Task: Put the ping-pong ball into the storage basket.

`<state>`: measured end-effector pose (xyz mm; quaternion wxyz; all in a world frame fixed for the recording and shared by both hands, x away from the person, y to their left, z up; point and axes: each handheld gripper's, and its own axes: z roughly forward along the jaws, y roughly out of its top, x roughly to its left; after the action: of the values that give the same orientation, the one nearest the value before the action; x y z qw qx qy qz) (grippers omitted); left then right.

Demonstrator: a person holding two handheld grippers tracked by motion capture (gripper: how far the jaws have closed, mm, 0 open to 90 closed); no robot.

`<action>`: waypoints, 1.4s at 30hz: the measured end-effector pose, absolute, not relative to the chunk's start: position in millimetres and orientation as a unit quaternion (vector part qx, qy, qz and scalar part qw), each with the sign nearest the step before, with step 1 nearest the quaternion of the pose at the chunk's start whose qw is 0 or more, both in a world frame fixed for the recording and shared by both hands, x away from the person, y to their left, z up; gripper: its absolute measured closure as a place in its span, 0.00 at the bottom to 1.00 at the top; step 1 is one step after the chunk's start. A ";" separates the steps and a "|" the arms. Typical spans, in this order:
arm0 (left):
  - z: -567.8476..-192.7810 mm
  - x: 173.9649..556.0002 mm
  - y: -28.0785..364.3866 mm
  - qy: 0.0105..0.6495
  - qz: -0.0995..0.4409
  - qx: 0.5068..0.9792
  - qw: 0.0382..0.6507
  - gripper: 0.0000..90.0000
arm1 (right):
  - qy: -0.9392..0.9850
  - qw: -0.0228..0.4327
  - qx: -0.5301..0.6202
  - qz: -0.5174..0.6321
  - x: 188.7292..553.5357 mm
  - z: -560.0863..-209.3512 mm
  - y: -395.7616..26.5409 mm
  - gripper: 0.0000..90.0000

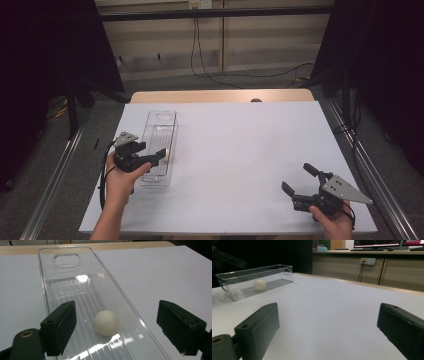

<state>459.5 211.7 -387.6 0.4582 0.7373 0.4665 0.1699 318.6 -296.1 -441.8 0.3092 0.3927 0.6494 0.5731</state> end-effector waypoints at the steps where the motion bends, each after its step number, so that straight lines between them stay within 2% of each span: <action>1: -387.8 459.1 211.5 0.468 0.173 0.735 0.459 0.17 | 0.649 0.308 0.393 0.573 318.1 -441.6 -295.7 0.04; 23: -389.4 446.9 218.5 0.457 0.189 0.712 0.498 0.04 | 0.653 0.308 0.388 0.573 319.2 -441.9 -293.6 0.04; 42: -398.1 434.6 221.9 0.437 0.196 0.715 0.510 0.04 | 0.657 0.308 0.384 0.571 319.2 -441.7 -292.5 0.04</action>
<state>434.6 221.9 -398.1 0.5098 0.7146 0.4371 0.1961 319.2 -292.5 -441.7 0.3083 0.3845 0.6566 0.5709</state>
